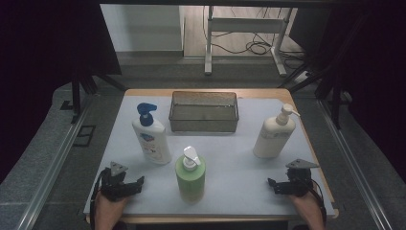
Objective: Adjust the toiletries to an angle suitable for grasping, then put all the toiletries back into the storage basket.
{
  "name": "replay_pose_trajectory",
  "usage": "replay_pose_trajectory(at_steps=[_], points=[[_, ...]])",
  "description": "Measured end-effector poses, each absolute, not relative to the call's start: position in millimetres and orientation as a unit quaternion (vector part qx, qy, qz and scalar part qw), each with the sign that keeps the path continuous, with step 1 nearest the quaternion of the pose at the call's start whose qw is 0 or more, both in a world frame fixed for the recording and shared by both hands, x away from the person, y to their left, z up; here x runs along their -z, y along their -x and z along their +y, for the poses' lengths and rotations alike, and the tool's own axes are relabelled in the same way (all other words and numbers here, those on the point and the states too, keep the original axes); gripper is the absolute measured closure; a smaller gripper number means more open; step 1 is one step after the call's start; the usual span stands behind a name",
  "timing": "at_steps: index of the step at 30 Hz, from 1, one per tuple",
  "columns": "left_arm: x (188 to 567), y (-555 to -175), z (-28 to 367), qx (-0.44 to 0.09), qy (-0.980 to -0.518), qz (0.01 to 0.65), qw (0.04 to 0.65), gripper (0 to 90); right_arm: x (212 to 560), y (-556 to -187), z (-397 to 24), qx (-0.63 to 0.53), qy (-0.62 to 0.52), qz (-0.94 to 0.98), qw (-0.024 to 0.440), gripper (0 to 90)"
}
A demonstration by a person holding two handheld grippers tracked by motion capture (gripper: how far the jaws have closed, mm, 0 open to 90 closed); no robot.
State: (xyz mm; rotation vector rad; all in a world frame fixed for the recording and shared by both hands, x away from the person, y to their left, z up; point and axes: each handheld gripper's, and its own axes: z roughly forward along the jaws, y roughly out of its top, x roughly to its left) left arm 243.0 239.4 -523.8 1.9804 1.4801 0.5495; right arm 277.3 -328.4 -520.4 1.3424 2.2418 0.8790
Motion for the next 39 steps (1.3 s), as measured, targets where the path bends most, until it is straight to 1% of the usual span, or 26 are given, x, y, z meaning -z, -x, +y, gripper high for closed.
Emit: replay_pose_trajectory(at_steps=[11,39], points=[[524.8,-245.0,241.6,-0.206,-0.753,0.545,0.307,12.1,520.3,-277.5,-328.3,-0.312,-0.478,0.798,0.19,0.0],[525.1,-244.7,241.5,-0.207,-0.752,0.545,0.309,12.1,518.5,-278.3,-330.9,-0.314,-0.475,0.801,0.184,1.0]])
